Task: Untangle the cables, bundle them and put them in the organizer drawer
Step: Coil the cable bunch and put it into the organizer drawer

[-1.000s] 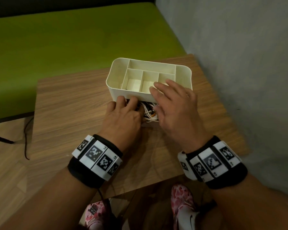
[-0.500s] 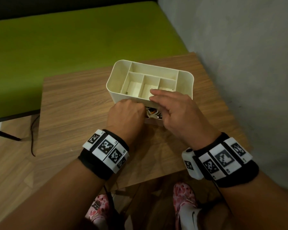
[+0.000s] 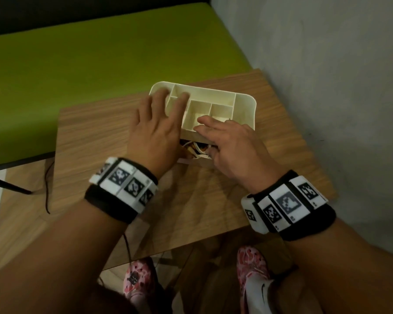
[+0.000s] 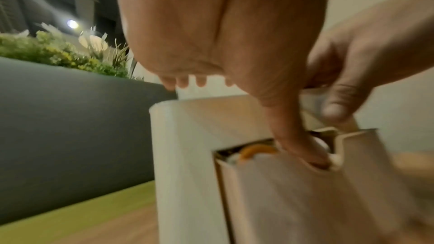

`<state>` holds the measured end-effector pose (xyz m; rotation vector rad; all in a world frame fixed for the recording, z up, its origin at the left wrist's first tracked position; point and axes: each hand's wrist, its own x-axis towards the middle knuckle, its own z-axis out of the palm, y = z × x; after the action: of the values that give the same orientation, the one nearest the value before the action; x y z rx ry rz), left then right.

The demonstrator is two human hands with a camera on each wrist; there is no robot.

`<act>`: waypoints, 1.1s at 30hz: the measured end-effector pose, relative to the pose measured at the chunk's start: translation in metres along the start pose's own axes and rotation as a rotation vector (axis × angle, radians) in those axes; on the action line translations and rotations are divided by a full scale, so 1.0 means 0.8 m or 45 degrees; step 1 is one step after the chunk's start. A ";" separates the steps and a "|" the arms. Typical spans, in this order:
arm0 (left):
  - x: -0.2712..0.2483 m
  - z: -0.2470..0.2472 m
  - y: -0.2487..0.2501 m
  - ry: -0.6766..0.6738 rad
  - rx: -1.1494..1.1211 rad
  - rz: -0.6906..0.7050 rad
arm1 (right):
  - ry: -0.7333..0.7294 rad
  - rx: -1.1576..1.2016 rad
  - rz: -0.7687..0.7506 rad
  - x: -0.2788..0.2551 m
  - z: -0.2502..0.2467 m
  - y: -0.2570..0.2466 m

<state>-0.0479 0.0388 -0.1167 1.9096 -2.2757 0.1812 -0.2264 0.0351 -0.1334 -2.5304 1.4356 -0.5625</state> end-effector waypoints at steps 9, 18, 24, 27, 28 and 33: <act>0.062 -0.007 -0.020 -0.587 0.029 0.209 | 0.096 -0.330 0.042 -0.011 -0.007 -0.006; 0.041 0.006 -0.040 -0.306 0.085 0.320 | 0.210 -0.297 0.024 -0.014 0.013 0.009; 0.035 0.015 -0.045 -0.264 -0.033 0.220 | 0.258 -0.290 -0.010 -0.014 0.019 0.011; 0.033 0.025 -0.044 -0.212 -0.085 0.215 | 0.271 -0.288 -0.012 -0.014 0.016 0.011; 0.032 0.026 -0.042 -0.207 -0.081 0.196 | 0.268 -0.283 -0.011 -0.013 0.016 0.010; 0.030 0.024 -0.043 -0.141 -0.162 0.204 | 0.215 -0.289 -0.001 -0.011 0.010 0.009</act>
<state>-0.0191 0.0059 -0.1307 1.7167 -2.4478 -0.0502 -0.2329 0.0388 -0.1453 -2.7120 1.6423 -0.6621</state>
